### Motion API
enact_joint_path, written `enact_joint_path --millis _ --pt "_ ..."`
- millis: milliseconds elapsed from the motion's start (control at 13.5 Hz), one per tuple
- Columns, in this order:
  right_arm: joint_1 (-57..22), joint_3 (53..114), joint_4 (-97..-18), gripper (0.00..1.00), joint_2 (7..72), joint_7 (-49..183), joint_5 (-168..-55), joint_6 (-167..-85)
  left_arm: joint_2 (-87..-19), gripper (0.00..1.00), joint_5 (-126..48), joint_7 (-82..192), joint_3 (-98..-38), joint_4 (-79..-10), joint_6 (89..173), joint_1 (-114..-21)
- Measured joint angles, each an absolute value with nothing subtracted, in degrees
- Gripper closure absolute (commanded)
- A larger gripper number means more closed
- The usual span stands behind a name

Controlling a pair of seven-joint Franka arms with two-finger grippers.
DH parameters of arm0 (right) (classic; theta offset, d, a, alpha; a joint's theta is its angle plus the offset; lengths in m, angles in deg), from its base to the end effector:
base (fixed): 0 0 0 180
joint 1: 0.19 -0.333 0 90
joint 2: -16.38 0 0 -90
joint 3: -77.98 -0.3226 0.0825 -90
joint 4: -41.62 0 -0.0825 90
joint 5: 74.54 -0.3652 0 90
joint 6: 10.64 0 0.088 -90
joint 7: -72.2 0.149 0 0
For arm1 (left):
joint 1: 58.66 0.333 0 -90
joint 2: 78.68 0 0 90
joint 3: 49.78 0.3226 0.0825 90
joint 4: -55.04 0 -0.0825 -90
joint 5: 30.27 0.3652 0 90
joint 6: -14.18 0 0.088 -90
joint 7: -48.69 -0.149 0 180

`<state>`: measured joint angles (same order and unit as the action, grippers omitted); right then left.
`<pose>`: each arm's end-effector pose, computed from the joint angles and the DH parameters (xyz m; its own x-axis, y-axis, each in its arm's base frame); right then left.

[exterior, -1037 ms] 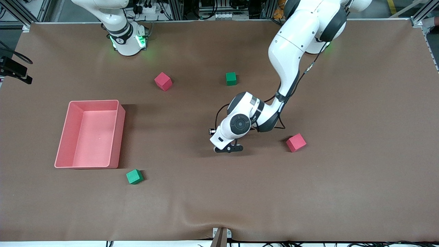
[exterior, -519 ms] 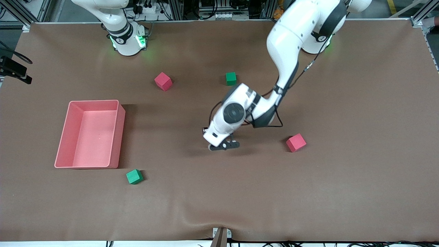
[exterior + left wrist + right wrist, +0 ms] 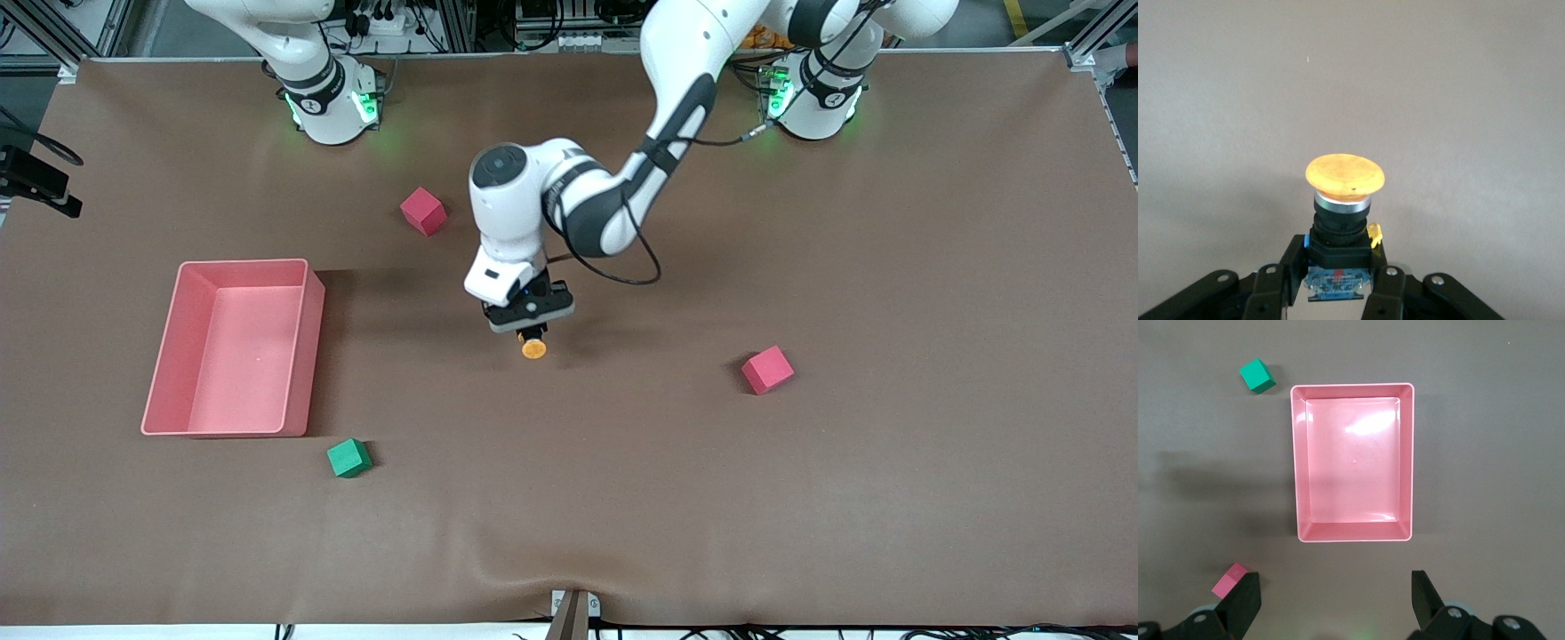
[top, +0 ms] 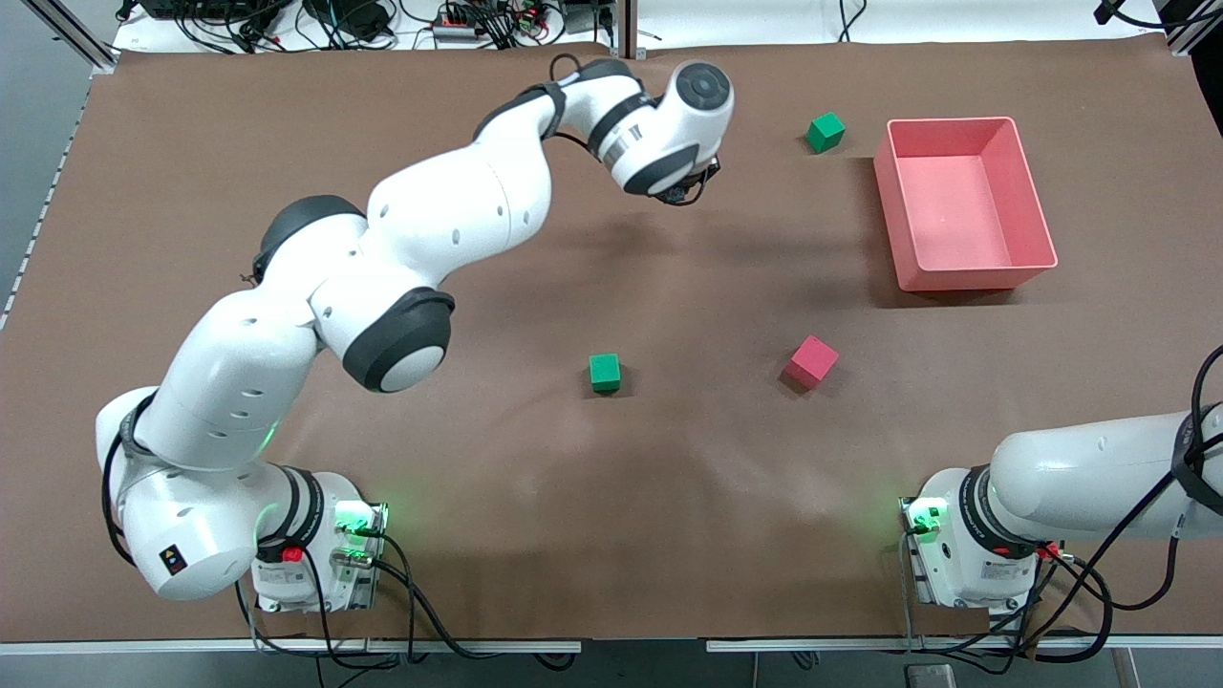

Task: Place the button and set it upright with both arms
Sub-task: 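Lift the button with the left gripper and carry it toward the table center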

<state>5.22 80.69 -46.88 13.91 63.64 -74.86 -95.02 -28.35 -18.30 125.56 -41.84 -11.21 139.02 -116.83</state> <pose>0.5057 -0.0718 0.6149 0.9996 0.0084 -0.0274 0.0081 -0.9999 -0.0118 0.4834 -0.6050 0.2581 0.9059 0.2892 0.3095 0.2866 -0.9565 0.0550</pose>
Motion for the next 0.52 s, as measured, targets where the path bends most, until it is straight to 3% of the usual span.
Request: enact_joint_path --millis 519 --pt "5.2 80.7 -46.6 0.00 13.9 63.6 -74.9 -94.8 -25.7 1.00 11.0 160.7 -42.0 -14.4 141.1 -123.7"
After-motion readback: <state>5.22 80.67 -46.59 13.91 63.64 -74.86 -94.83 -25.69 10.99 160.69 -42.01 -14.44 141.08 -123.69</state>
